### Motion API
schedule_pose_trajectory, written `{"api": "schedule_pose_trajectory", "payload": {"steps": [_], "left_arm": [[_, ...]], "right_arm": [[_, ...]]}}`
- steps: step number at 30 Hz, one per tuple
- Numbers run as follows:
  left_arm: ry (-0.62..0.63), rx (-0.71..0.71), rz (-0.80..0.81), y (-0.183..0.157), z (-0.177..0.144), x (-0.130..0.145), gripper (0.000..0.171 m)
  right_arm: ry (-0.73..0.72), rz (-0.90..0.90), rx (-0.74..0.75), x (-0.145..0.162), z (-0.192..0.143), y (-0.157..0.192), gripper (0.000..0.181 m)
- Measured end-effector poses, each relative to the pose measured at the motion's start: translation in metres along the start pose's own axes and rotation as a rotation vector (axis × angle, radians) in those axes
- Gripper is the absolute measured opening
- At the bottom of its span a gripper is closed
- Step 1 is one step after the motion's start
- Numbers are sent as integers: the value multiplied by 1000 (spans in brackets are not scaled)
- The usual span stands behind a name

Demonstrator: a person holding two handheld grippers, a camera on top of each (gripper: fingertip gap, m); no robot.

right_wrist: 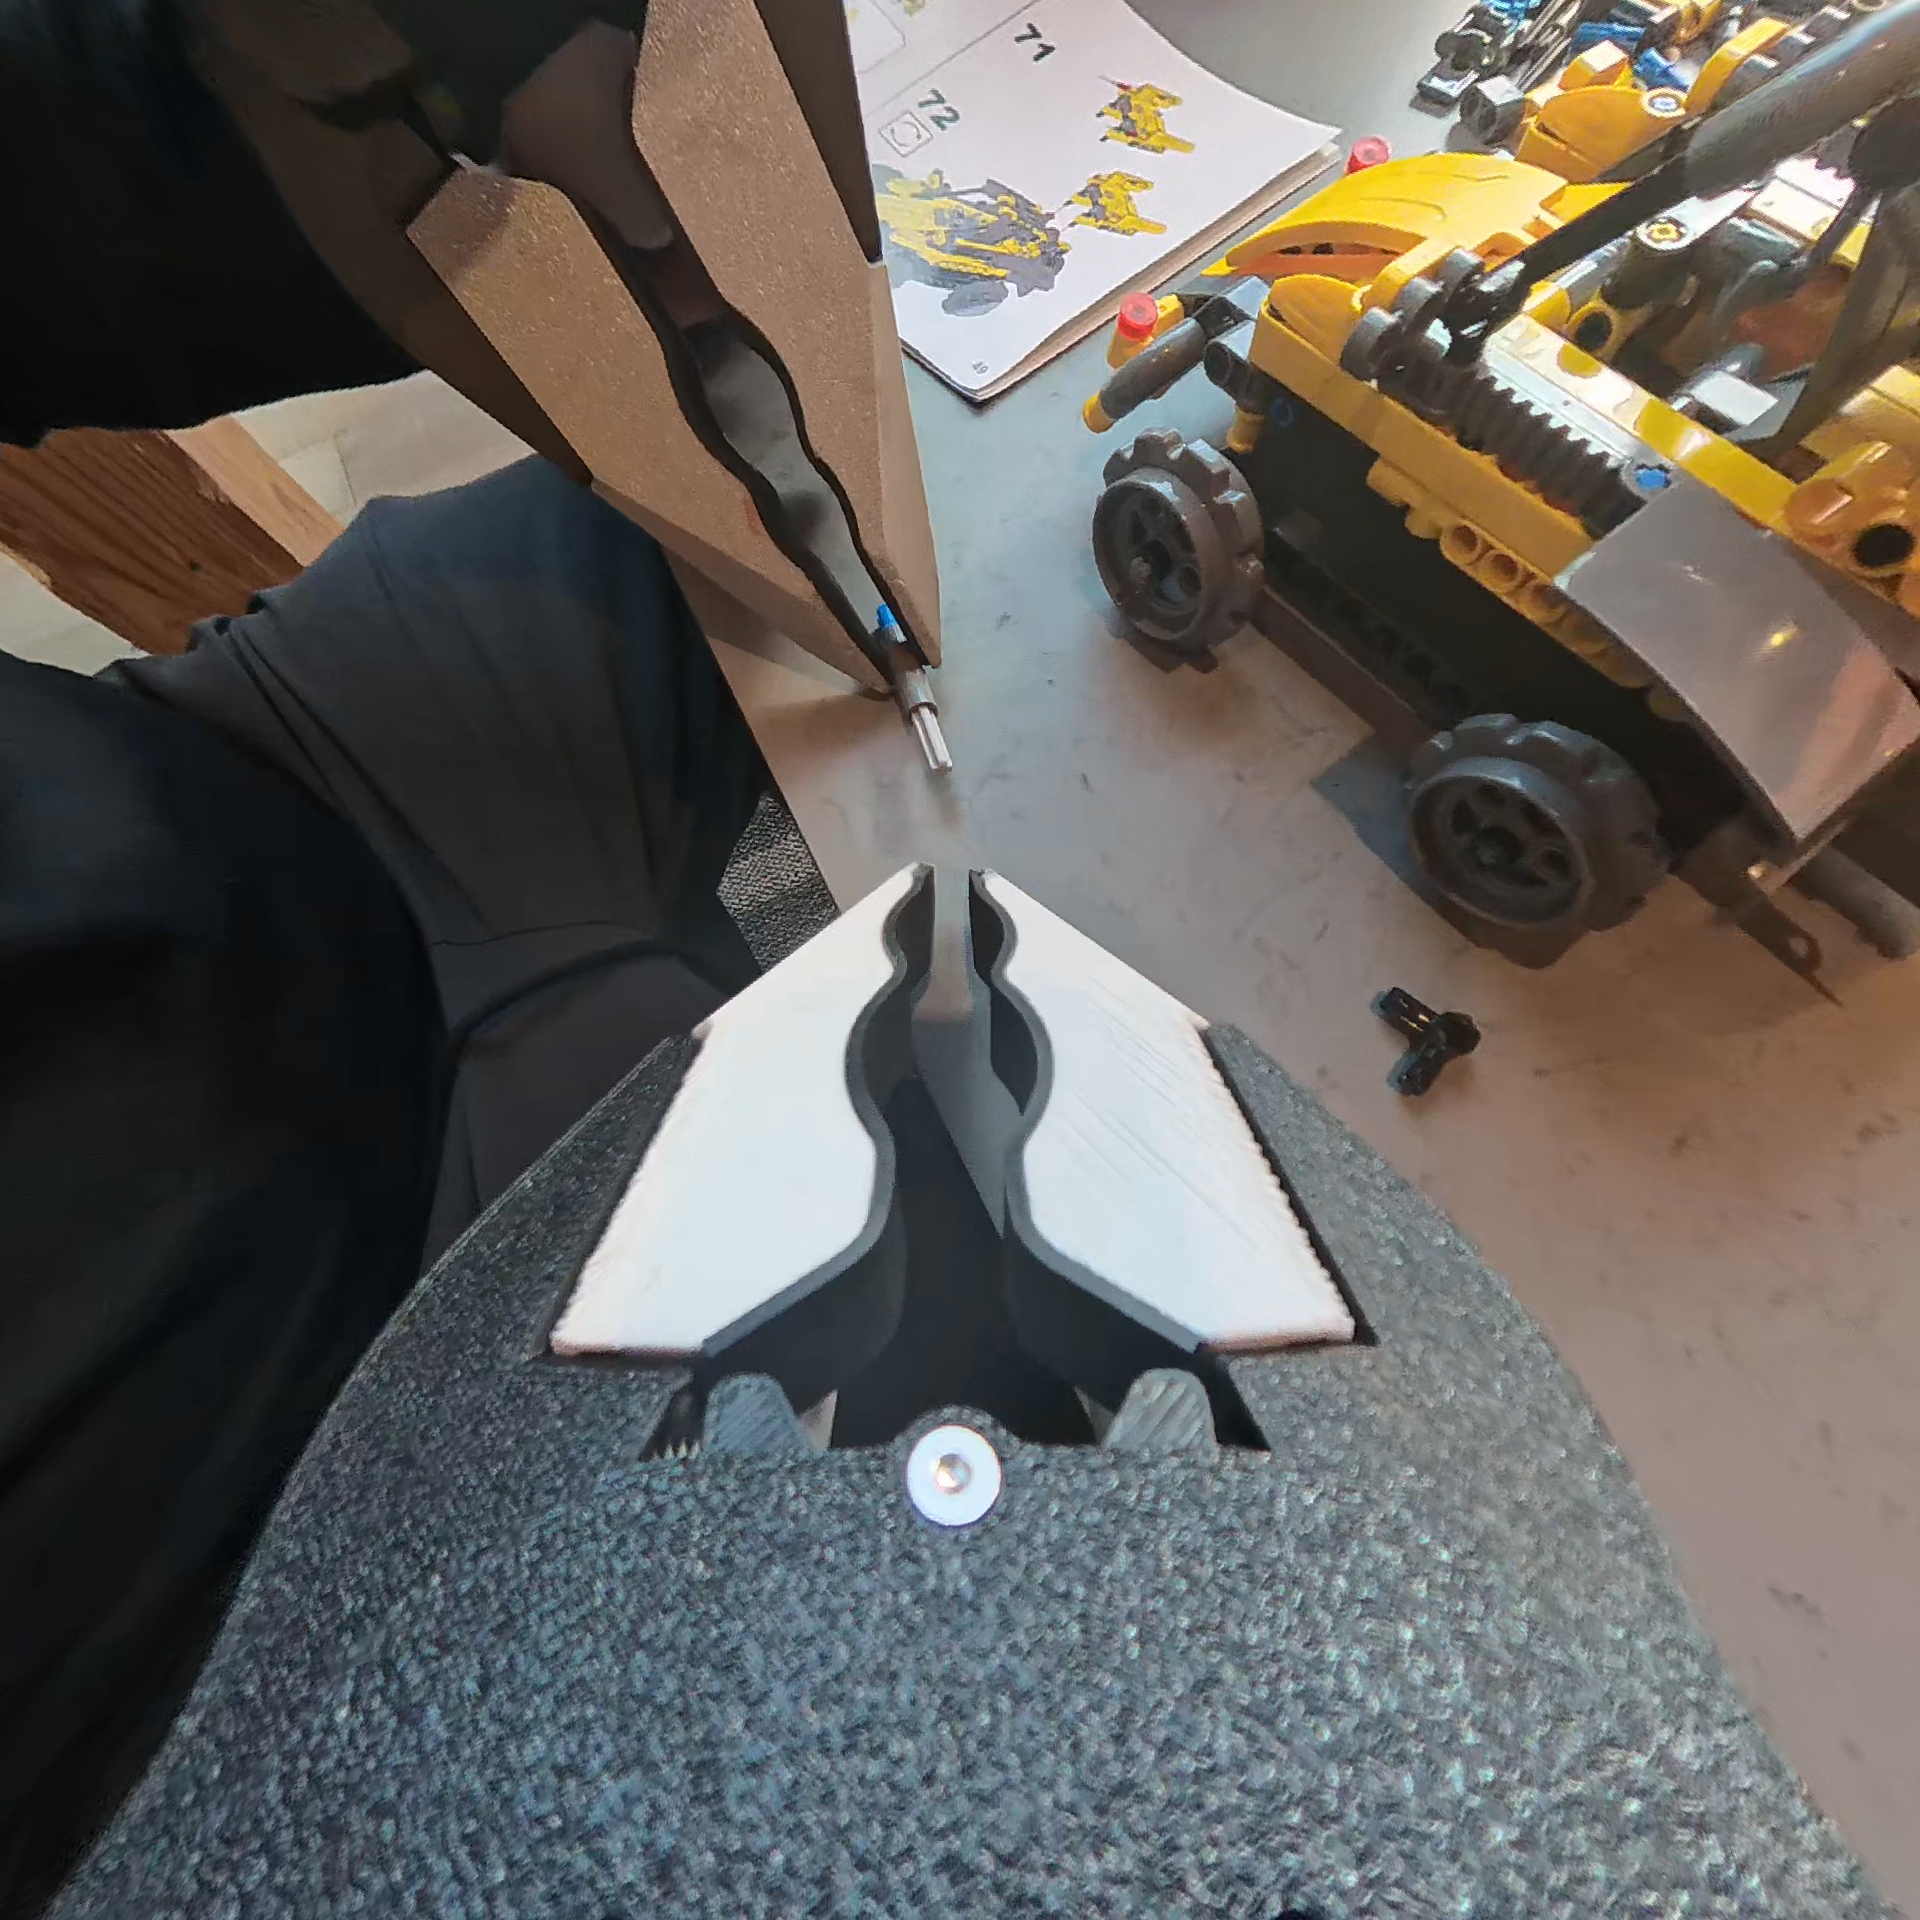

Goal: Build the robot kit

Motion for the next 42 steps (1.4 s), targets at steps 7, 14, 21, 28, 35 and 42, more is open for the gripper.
{"api": "schedule_pose_trajectory", "payload": {"steps": [7,14,21,28,35,42], "left_arm": [[0,-4,2,0,0,0,3],[0,8,-7,0,0,0,3],[-1,8,-5,0,0,0,3],[2,10,-3,0,0,-1,3],[8,49,-28,0,0,0,3],[10,52,-31,0,0,1,3]], "right_arm": [[-4,-10,-25,1,-7,0,0],[31,-54,-23,0,2,4,0],[25,-70,-15,-13,10,1,0],[65,-104,0,-15,17,0,0],[237,-247,19,-24,20,-2,0],[267,-301,-5,-25,21,-1,0]]}}
Point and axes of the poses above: each gripper's, where its closed fingertips meet, z out along the fingers, x out of its underside, y = z × x across the jaws, the point moved 4 cm from there along -z, back along the fingers, and after that the axes turned 8 degrees about y, right-handed, at the moved point
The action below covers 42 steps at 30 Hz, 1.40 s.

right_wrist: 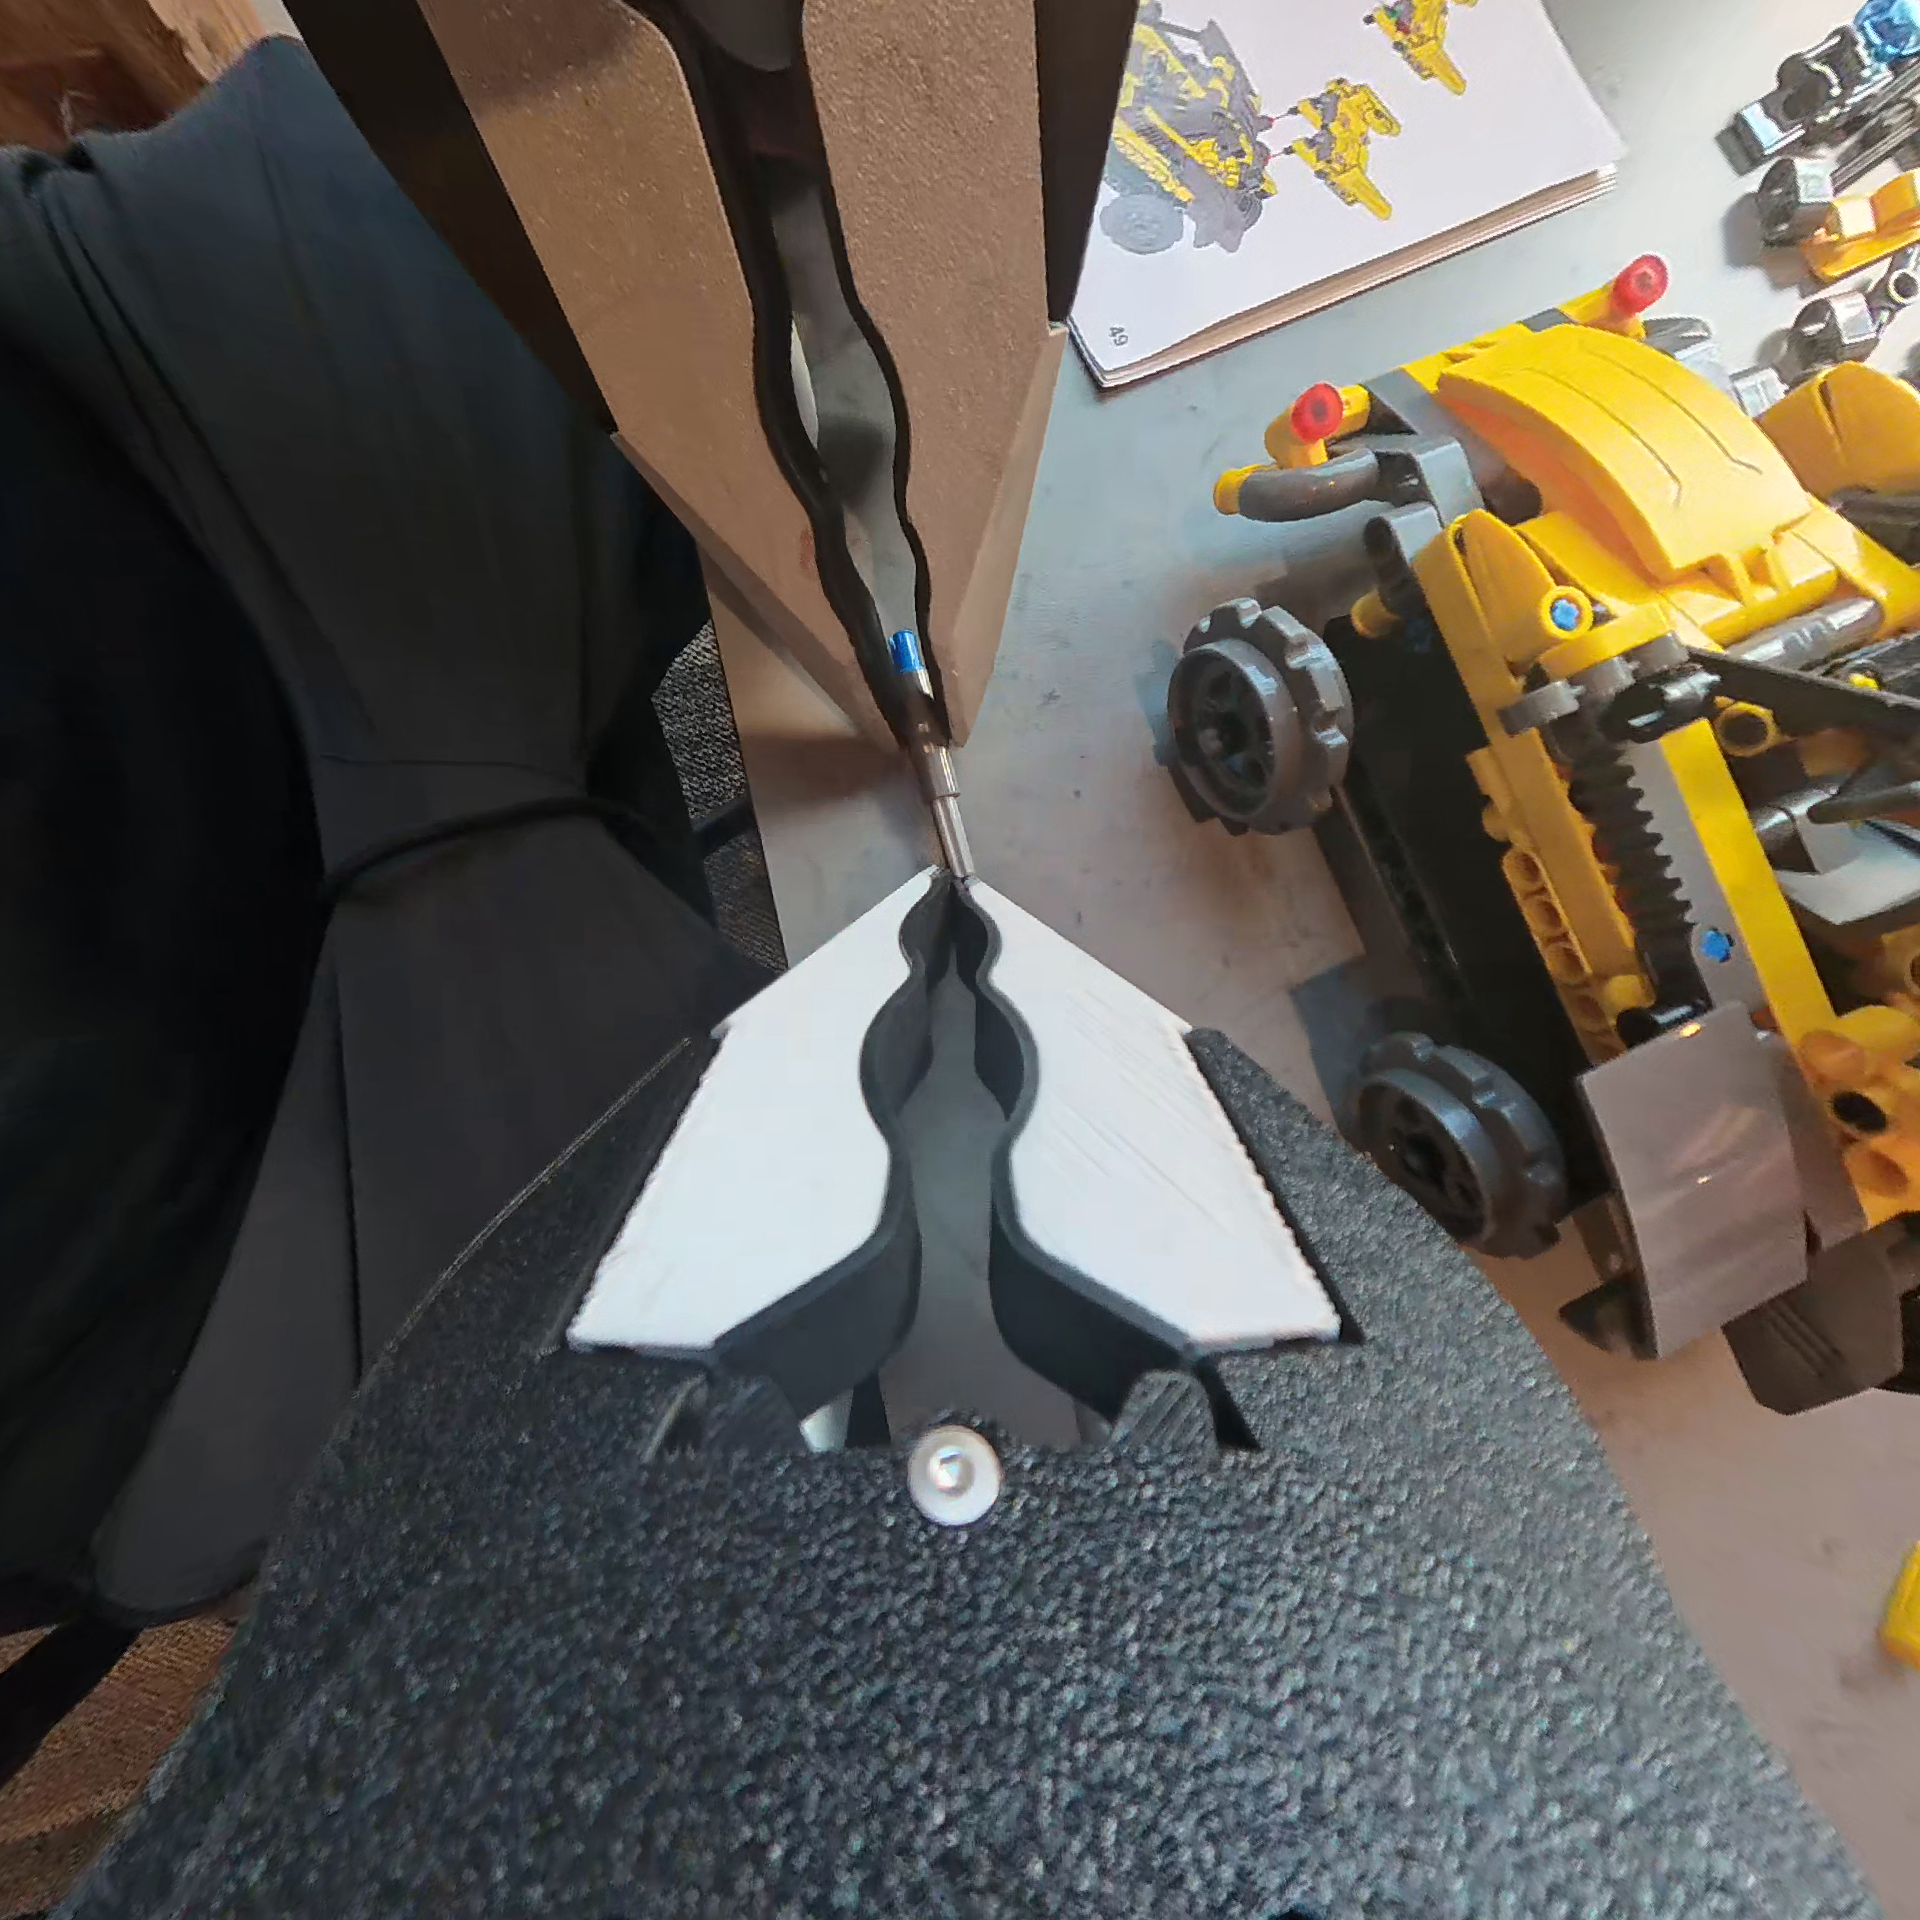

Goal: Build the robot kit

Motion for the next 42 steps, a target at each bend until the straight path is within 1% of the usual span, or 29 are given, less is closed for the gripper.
{"api": "schedule_pose_trajectory", "payload": {"steps": [20,28,31,33,38,42], "left_arm": [[8,-12,-2,0,0,0,2],[9,-13,-1,1,1,0,2],[4,-12,-3,1,1,-1,2],[0,-10,-6,1,2,-2,2],[-6,-33,14,0,3,-3,3],[-8,-49,28,0,2,-3,3]], "right_arm": [[25,-77,21,-3,1,1,0],[30,-87,45,-2,1,2,0],[34,-58,40,-1,0,1,0],[4,-12,35,2,-1,0,0],[-145,137,0,9,-2,1,0],[-224,198,75,12,-10,-7,10]]}}
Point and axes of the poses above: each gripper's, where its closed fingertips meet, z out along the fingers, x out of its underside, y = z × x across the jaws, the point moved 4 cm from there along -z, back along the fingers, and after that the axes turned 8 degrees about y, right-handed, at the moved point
